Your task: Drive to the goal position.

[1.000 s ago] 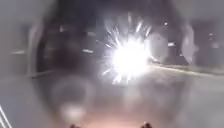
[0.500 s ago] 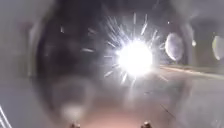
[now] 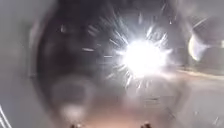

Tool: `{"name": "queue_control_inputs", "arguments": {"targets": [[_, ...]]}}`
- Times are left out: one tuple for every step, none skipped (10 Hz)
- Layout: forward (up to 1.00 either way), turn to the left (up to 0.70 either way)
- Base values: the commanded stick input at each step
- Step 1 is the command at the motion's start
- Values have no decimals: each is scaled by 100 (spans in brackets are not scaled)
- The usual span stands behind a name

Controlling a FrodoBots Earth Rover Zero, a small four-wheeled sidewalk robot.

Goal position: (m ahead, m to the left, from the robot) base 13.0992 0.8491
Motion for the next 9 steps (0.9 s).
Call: {"name": "queue_control_inputs", "arguments": {"targets": [[70,0],[70,0],[70,0],[70,0],[70,0],[70,0],[70,0],[70,0],[70,0]]}}
